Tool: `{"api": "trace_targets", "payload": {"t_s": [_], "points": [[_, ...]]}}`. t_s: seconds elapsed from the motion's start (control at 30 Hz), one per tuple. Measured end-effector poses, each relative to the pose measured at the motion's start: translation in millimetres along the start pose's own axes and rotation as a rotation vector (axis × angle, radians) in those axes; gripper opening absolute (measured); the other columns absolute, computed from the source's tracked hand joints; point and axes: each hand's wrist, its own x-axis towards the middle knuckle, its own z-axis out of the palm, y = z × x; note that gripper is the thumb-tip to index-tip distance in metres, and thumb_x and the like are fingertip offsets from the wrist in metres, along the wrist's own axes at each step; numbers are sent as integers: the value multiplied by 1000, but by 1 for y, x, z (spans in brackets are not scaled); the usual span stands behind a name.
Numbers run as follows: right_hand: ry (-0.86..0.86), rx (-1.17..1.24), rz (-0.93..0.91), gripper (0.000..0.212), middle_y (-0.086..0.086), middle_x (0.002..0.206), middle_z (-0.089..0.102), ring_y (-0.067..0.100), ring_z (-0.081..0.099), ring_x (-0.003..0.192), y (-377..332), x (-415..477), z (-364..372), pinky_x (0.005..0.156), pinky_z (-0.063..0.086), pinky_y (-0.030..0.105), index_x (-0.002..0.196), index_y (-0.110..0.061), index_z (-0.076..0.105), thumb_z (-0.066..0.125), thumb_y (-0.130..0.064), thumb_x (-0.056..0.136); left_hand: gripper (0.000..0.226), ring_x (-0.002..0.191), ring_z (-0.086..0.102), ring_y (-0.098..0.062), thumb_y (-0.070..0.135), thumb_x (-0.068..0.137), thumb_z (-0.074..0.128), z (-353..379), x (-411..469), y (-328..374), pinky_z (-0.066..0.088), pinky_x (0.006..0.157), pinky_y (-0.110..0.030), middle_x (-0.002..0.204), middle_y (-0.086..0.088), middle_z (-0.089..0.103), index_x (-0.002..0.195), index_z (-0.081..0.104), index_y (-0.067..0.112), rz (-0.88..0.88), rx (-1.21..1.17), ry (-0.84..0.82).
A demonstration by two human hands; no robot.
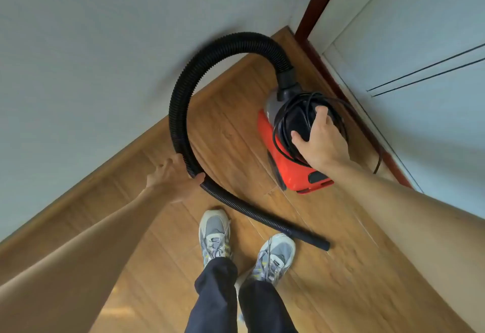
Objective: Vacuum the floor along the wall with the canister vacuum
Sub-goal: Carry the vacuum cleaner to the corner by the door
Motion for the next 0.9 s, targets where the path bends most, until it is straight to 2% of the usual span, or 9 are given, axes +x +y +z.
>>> {"api": "trace_targets", "payload": {"t_s": [0.07,0.17,0.27,0.43,0.53,0.63,0.7,0.77,0.9], "points": [[36,54,15,59,17,132,54,39,57,112,0,5,5,74,44,40,136,-7,30,58,-38,95,68,103,59,-32,60,88,56,6,6,0,46,72,-39,114,-9,57,134,37,13,-95,-86,39],[67,114,38,59,14,131,55,38,59,109,4,6,14,74,39,38,139,-11,29,56,-41,96,60,91,60,-32,49,89,62,20,12,4,47,66,-37,105,-12,58,128,36,11,-174,-296,105],[118,202,24,58,10,124,60,33,62,105,11,8,23,79,47,41,141,-17,29,55,-43,96,49,75,58,-25,27,92,63,31,15,5,37,51,-25,97,-10,59,128,34,10,-130,-568,245],[239,274,-24,49,5,98,68,26,64,86,25,11,35,80,53,45,139,-19,37,49,-43,98,44,67,55,-8,11,92,61,47,17,9,38,49,-15,94,-12,62,126,34,15,-98,-810,382],[238,345,-21,45,6,68,64,27,63,61,30,10,39,73,54,43,136,-23,39,49,-44,98,47,70,61,-19,11,90,63,52,15,11,43,52,-17,90,-14,64,126,36,22,-94,-907,430],[237,383,-25,43,12,71,63,26,57,56,31,10,39,66,49,35,136,-21,42,52,-39,99,49,77,63,-25,15,88,65,55,9,15,51,60,-24,88,-14,64,127,37,27,-73,-955,484],[244,398,-16,43,8,61,56,19,49,47,30,7,38,58,45,32,136,-20,41,52,-38,98,52,79,63,-24,17,89,66,55,2,18,51,64,-25,87,-11,65,131,37,27,-47,-965,527],[258,396,-2,43,2,53,47,16,41,41,28,4,38,51,41,28,135,-20,41,53,-37,98,54,81,64,-23,20,89,67,53,-6,23,48,69,-27,87,-4,66,134,37,27,-23,-946,579],[286,398,-4,39,0,50,44,16,41,41,24,-13,29,48,37,28,130,-20,42,54,-37,98,59,76,65,-22,23,87,68,42,-23,31,48,76,-32,81,18,60,136,35,30,-65,-941,638]]}}
